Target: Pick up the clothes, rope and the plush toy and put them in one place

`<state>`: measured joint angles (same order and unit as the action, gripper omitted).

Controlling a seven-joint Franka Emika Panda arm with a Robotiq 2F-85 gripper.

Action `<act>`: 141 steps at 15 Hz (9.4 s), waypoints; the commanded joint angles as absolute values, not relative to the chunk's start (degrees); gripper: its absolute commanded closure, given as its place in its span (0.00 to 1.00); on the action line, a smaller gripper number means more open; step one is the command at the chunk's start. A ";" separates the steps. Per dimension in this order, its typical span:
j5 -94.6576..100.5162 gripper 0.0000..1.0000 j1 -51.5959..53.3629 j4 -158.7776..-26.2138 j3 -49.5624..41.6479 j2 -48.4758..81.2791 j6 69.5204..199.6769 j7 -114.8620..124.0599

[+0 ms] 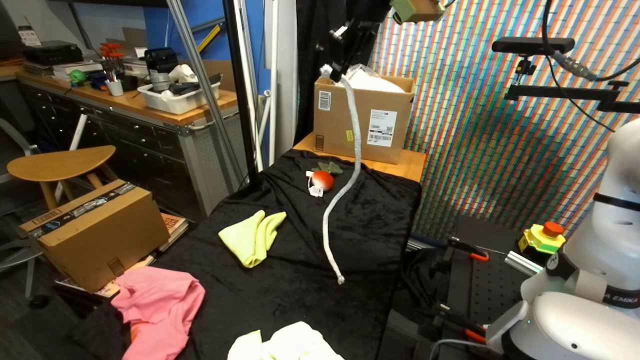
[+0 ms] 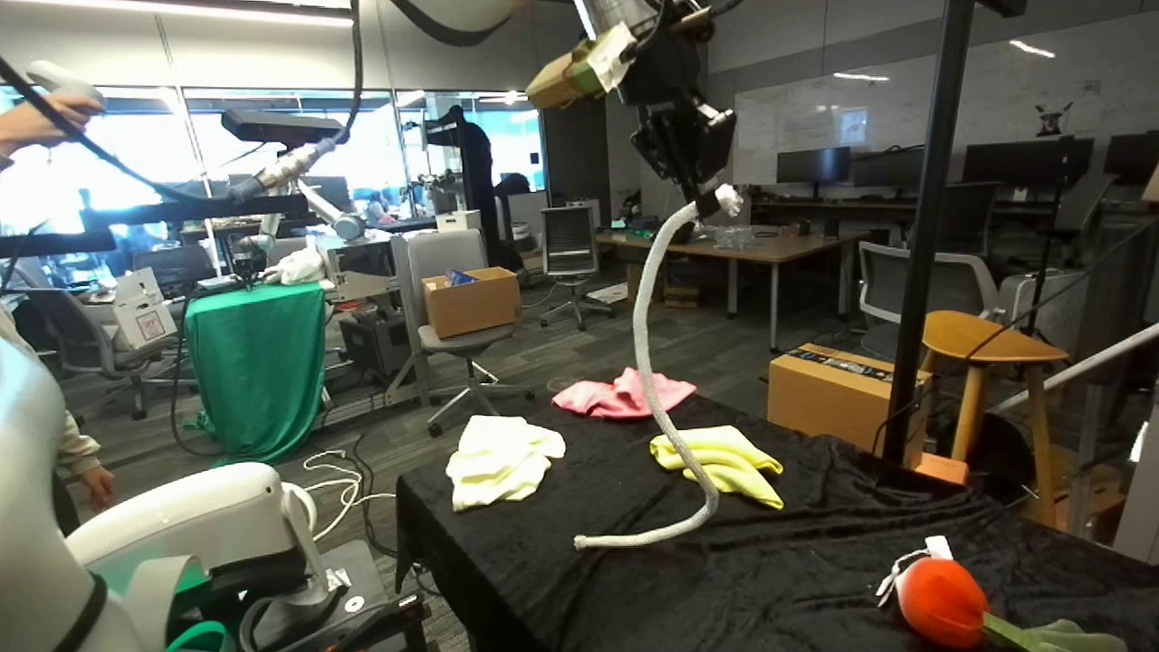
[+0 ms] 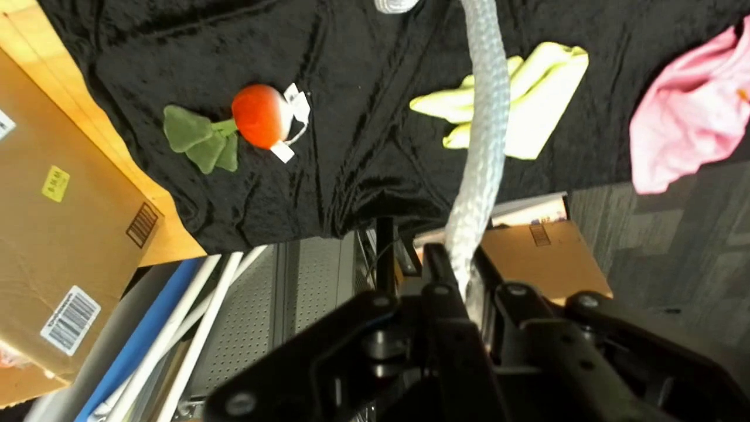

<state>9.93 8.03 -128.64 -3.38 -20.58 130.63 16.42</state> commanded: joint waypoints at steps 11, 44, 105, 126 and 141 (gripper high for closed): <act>11.43 0.91 5.17 -101.39 6.35 -0.06 123.97 13.34; 38.22 0.90 18.13 -78.80 -7.06 33.03 124.83 40.27; 11.03 0.00 16.72 -74.09 13.61 52.11 124.67 -18.89; 9.73 0.00 22.07 -71.11 11.61 57.82 144.31 -8.33; 12.95 0.38 27.98 -62.37 1.21 65.64 148.29 0.80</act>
